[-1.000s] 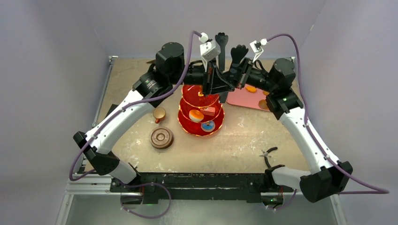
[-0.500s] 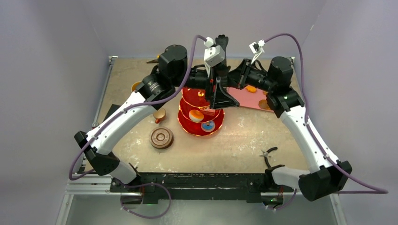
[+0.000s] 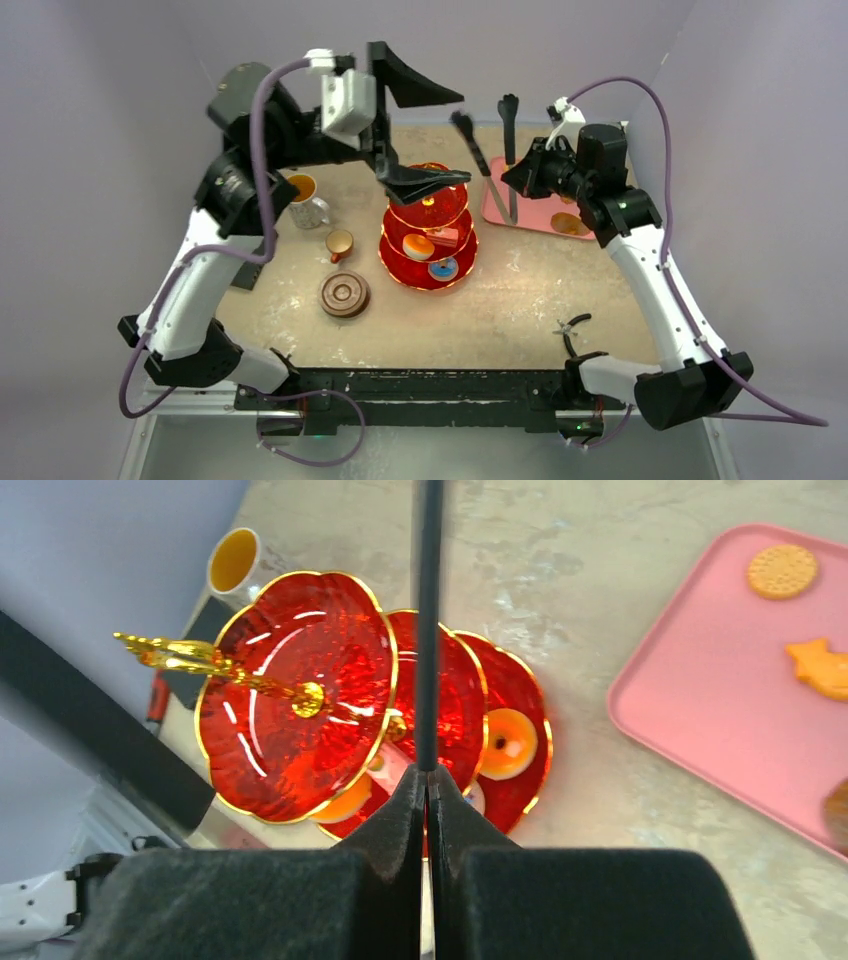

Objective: Serve the afternoon tea
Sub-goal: Adjust the clamp.

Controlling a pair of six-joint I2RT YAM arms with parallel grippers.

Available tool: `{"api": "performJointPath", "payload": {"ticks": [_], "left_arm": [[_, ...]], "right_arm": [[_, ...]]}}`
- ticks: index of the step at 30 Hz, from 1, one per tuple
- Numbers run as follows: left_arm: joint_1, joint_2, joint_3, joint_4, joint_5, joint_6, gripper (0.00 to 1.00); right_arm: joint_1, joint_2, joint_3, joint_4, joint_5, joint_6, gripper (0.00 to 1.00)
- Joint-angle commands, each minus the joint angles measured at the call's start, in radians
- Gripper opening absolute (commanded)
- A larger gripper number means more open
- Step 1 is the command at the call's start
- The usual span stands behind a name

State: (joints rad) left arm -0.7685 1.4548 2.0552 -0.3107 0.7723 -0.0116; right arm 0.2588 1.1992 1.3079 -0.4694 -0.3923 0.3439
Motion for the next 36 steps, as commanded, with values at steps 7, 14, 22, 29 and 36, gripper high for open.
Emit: {"api": "performJointPath", "payload": {"ticks": [7,14,22,29,36], "left_arm": [[-0.089,0.022,0.167,-0.716,-0.176,1.079,0.97],[-0.180,-0.162,-0.361,-0.329,-0.446,1.745,0.93],[-0.180,-0.144,-0.449,-0.123,-0.602,2.018,0.88],[-0.178,-0.119,-0.458,-0.065,-0.714,2.157,0.84],[-0.168,-0.061,-0.461,-0.033,-0.823,2.234,0.74]], "right_arm": [[0.047,0.077,0.307,-0.182,0.248,-0.158,0.00],[0.170,0.149,0.483,-0.317,0.413,-0.148,0.00],[0.186,0.146,0.485,-0.386,0.437,-0.152,0.00],[0.185,0.119,0.448,-0.388,0.367,-0.140,0.00],[0.186,0.106,0.452,-0.398,0.305,-0.128,0.00]]}}
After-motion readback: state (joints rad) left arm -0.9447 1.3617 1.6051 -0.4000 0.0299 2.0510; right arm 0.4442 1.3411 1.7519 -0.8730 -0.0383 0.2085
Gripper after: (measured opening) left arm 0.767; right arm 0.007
